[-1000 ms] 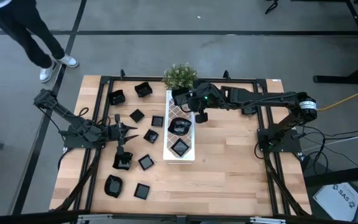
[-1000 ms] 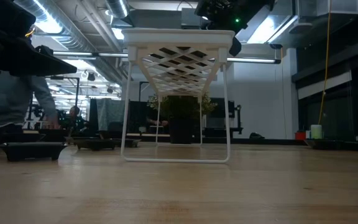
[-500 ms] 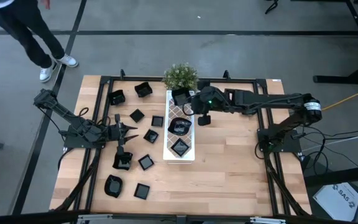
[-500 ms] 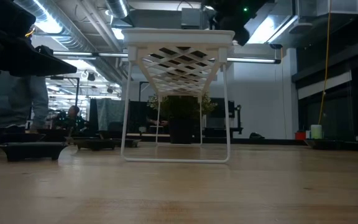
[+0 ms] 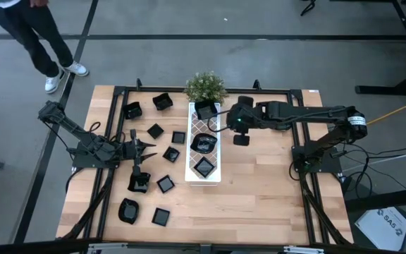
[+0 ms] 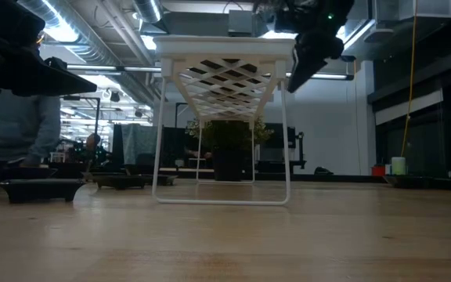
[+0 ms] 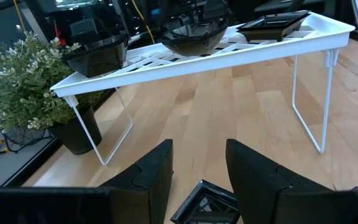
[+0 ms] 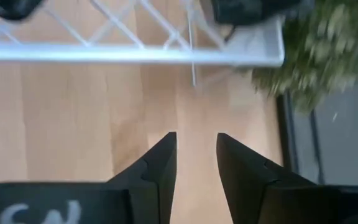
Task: Pick & Place Mini shaped plates
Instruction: Stack the leaf shape plate on top of the leaf shape plate on the shelf
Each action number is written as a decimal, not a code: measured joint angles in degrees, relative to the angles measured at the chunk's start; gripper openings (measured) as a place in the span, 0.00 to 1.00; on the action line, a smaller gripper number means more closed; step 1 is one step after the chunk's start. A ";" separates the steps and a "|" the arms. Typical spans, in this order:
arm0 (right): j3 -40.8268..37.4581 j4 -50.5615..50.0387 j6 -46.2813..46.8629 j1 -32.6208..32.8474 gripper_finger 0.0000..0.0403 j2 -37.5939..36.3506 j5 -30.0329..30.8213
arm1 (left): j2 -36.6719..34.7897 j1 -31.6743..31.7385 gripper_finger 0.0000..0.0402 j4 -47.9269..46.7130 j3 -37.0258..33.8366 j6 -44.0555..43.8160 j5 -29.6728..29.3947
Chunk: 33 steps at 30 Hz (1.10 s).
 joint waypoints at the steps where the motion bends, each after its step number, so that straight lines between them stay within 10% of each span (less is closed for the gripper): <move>1: 0.02 -1.28 1.84 0.00 0.28 0.00 0.02 | 0.01 -0.01 0.36 0.00 0.00 0.01 0.00; 19: 0.02 -12.21 24.61 -0.35 0.28 -0.01 0.35 | 0.01 0.00 0.36 0.00 0.00 0.00 0.00; 33: 0.02 -26.40 42.38 -2.05 0.28 -0.16 13.57 | 0.01 -0.01 0.36 0.00 -0.02 0.00 0.00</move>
